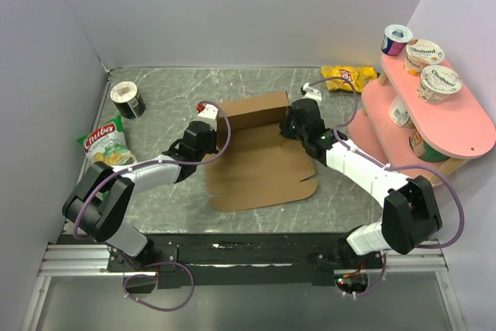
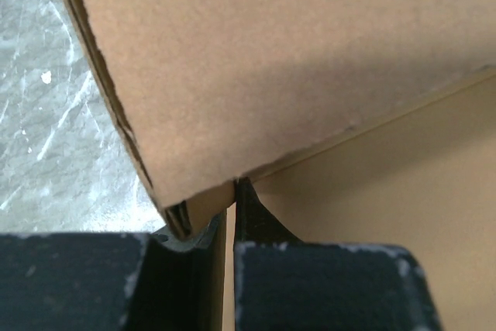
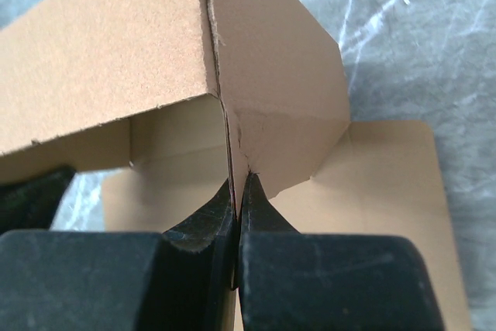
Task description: Fold the paper box
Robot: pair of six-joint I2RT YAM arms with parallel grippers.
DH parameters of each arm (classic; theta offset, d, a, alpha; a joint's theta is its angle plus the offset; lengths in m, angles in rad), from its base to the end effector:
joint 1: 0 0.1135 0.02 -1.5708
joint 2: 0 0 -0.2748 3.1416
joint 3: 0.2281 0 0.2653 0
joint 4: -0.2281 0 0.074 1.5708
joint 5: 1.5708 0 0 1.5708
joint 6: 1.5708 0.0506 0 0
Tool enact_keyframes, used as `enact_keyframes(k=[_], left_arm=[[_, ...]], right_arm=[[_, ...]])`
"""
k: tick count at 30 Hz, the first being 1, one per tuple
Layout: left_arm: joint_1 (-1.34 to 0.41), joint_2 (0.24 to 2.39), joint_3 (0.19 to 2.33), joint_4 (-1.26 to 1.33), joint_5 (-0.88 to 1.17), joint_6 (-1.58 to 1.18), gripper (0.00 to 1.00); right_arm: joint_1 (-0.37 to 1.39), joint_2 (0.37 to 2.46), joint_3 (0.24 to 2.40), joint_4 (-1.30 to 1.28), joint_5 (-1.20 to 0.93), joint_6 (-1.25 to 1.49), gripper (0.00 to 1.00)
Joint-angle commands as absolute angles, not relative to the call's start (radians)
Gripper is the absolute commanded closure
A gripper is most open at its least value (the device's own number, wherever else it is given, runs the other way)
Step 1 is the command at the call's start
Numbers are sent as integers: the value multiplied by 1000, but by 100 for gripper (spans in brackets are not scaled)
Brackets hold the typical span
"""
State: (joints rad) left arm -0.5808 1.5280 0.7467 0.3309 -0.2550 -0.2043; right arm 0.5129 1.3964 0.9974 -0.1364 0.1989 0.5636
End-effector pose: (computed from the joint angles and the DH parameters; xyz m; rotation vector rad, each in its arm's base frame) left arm 0.2952 -0.1785 0.1951 0.2171 2.0023 -0.2439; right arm 0.3012 0.1582 0.2760 0.1743 2.1180 0.4377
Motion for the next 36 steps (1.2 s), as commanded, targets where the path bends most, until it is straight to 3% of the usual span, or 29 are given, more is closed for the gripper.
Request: enact_keyframes(k=[1, 6, 9, 12, 13, 16, 25, 32, 36], left_arm=[[-617, 1496, 755, 364, -132, -163, 99], [-618, 1505, 778, 325, -172, -172, 99], [-594, 1502, 805, 262, -221, -186, 99], [-548, 1506, 842, 183, -172, -205, 99], [-540, 1505, 847, 172, -167, -209, 99], [-511, 1502, 850, 141, -161, -212, 99], [-446, 1511, 859, 52, -127, -218, 99], [-385, 1465, 838, 69, -9, -247, 99], [-356, 1460, 842, 66, 23, -261, 99]], right_arm=[[555, 1402, 1013, 106, 170, 683, 100], [568, 1410, 997, 140, 216, 696, 100], [571, 1414, 999, 98, 232, 647, 95], [571, 1407, 997, 58, 225, 546, 79], [569, 1402, 997, 23, 224, 522, 67], [565, 1376, 1000, -53, 200, 410, 44], [539, 1102, 1019, -258, 29, 141, 0], [252, 894, 876, -226, -129, 150, 0], [213, 937, 804, -215, -104, 157, 5]])
